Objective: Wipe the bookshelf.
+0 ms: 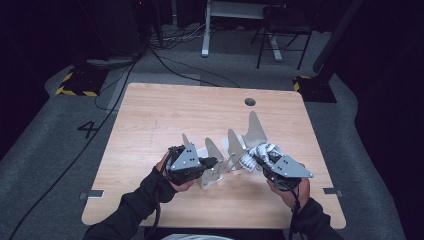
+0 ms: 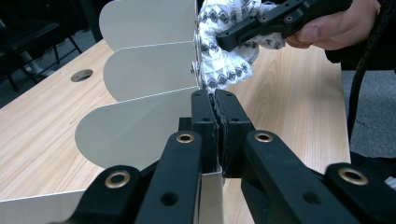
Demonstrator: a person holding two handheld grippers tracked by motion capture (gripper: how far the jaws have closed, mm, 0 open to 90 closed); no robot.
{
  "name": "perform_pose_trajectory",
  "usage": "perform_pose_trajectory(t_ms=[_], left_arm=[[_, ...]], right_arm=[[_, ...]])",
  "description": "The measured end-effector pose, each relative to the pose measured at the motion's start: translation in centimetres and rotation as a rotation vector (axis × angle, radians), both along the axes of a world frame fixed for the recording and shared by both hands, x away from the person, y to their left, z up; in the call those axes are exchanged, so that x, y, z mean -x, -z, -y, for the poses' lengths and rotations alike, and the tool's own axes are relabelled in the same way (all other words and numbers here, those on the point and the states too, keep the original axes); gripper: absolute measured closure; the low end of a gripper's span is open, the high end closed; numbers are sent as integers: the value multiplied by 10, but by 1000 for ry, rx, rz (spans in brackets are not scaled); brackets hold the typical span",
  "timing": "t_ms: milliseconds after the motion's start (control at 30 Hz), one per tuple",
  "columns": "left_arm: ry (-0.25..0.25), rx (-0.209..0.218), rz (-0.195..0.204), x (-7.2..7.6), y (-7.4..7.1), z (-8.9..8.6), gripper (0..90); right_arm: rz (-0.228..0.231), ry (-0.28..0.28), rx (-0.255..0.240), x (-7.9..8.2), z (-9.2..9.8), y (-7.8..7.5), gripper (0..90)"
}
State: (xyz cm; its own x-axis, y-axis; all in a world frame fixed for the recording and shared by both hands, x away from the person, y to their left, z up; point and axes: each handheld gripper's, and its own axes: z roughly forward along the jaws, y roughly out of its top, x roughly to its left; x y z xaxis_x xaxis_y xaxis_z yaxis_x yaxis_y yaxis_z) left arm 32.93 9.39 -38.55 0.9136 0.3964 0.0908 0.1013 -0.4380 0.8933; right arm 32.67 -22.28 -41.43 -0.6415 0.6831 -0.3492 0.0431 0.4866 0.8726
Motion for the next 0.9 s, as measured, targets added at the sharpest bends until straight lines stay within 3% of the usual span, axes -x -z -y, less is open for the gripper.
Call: perform_pose_trajectory(t_ms=[100,233,333,433,500,633,733,833,867,900], left_arm=[[4,7,0,0,1,0,884],[4,10,2,0,1,-1,885],[5,7,1,0,1,-1,884],[3,9,4,0,1,0,884],[5,17,-1,-1,1,0,884],[5,21,-4,-1,2,0,885],[9,26,-9,-1,2,-1,886],[8,26,-7,-1,2,-1,886],[8,26,-7,-1,2,-1,886],[10,27,-8,-1,2,-1,886]], right_arm=[[10,-6,2,4,3,-3,767],[6,28,-47,0,16,-13,766],[28,88,-73,-2,28,-18,767],[45,96,-136,4,37,-23,767],[74,65,-109,11,31,-26,767],[86,-23,-85,20,8,-27,766],[79,-97,-71,24,-17,-25,767],[62,-195,-27,29,-48,-18,771],[62,-195,-27,29,-48,-18,771],[53,-233,-5,31,-58,-13,774]])
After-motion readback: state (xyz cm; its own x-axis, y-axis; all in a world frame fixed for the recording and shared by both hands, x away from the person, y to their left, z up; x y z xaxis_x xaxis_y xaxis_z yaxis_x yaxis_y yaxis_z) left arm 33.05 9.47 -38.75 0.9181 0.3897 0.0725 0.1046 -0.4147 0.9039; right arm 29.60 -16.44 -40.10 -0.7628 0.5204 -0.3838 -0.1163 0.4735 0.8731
